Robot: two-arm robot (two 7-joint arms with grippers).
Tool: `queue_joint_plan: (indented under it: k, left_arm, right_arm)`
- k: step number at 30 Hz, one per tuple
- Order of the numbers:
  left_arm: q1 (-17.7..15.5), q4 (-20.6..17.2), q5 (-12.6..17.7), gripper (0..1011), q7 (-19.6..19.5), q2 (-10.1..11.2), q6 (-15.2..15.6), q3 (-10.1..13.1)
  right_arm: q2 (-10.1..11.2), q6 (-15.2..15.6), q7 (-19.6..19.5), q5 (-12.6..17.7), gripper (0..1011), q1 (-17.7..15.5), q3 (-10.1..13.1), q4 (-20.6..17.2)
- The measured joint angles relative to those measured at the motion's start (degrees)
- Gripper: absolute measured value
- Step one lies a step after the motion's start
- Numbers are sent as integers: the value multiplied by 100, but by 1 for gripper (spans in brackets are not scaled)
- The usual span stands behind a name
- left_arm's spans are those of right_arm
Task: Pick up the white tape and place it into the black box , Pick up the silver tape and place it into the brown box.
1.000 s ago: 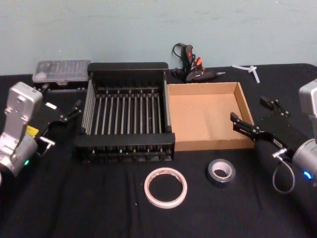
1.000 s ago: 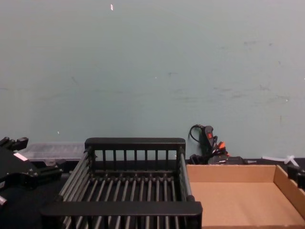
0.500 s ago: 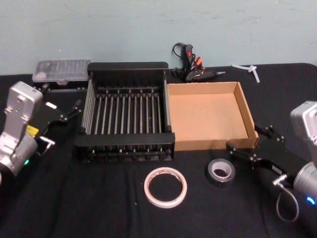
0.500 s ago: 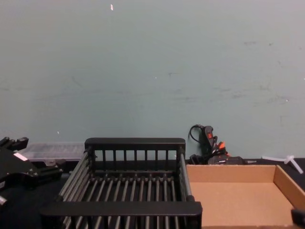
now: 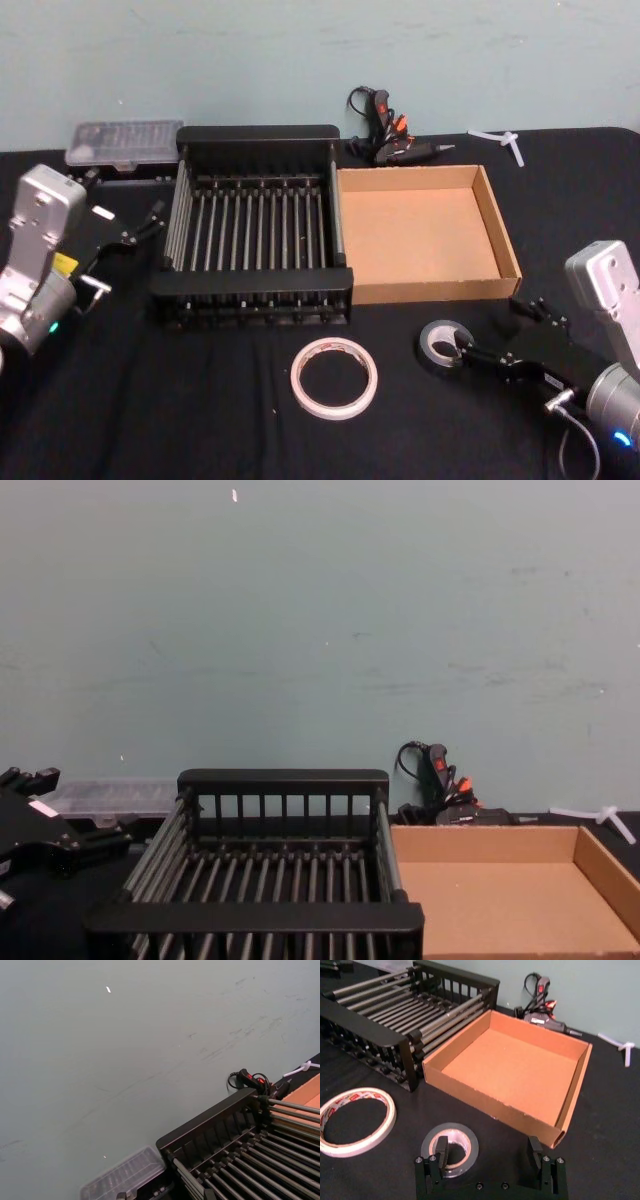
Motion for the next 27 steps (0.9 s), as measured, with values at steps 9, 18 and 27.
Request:
queue_joint_plan:
  k: [9,18,27]
  left_arm:
    - [0,0,0,1001,1,0,0,0]
    - [0,0,0,1001,1,0,0,0]
    - [0,0,0,1001,0,0,0,0]
  right_arm:
    - [-201,314,109,-12,1002,83,25,118]
    - [-395,552,201,-76,1002,245,23,213]
    - [-505,653,268,-244,1002,348,-10,318]
